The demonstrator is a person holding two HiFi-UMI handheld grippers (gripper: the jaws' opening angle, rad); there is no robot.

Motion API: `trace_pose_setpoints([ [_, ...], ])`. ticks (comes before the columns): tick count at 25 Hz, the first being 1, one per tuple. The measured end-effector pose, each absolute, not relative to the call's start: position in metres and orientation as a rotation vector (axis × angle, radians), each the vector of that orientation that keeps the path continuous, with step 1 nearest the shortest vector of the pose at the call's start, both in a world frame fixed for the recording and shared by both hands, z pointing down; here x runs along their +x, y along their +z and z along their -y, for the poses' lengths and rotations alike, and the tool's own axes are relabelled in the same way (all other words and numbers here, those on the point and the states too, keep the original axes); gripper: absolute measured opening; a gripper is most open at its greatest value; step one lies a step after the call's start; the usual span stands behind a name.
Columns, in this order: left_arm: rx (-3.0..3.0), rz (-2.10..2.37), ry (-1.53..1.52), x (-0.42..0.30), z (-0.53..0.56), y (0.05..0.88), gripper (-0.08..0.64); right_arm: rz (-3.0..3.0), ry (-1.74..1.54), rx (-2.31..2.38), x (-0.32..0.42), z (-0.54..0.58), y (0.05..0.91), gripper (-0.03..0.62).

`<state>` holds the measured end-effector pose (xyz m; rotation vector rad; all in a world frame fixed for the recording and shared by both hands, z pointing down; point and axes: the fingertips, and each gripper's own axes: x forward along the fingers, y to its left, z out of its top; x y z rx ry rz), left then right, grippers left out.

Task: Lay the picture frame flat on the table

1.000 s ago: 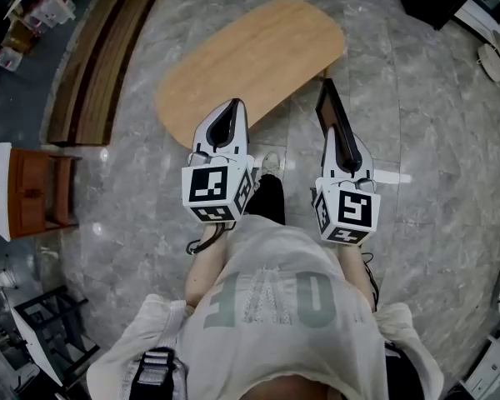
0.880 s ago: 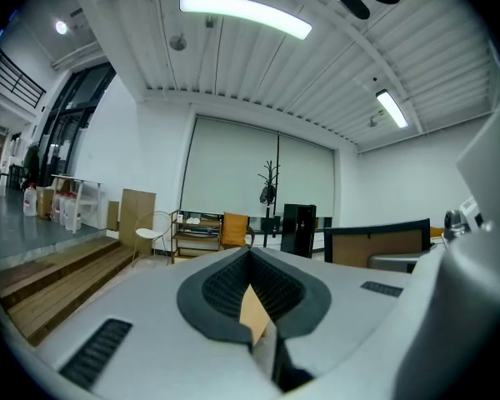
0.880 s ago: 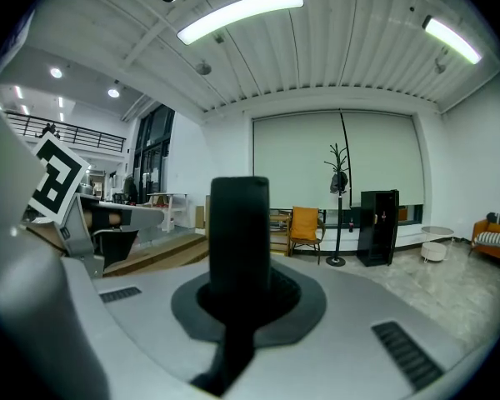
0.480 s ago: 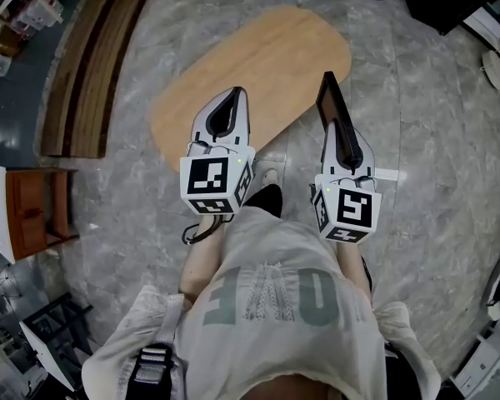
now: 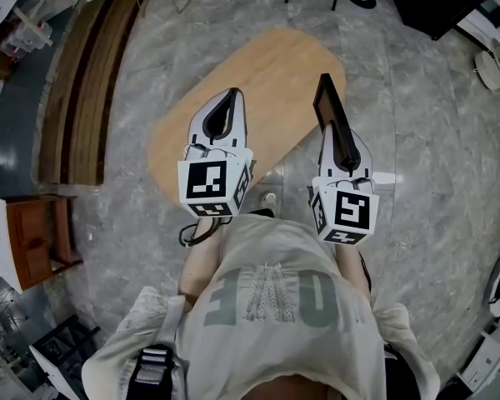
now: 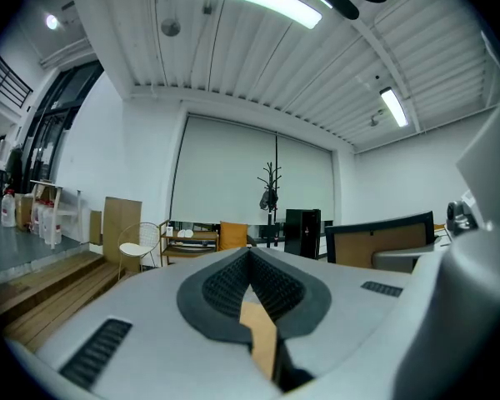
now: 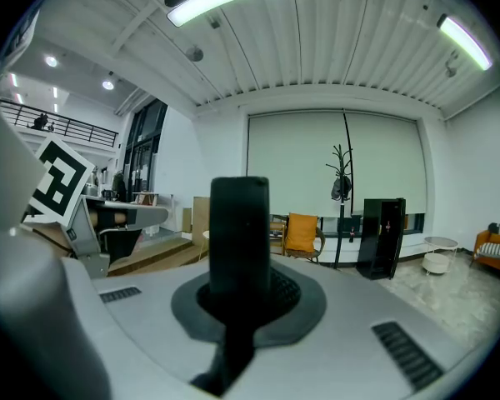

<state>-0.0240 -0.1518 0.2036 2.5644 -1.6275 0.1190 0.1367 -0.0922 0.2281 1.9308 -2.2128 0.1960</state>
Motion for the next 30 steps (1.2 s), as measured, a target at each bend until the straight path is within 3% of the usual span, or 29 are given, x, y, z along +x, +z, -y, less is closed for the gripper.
trace_pose_setpoints([
  [21, 2.548, 1.681, 0.101, -0.026, 0.163, 0.196, 0.009, 2.304, 0.181, 1.847, 0.118, 0.123, 0.228, 0.015],
  [30, 2.544, 1.687, 0.102, 0.005, 0.168, 0.192, 0.009, 2.327, 0.175, 1.796, 0.138, 0.127, 0.225, 0.015],
])
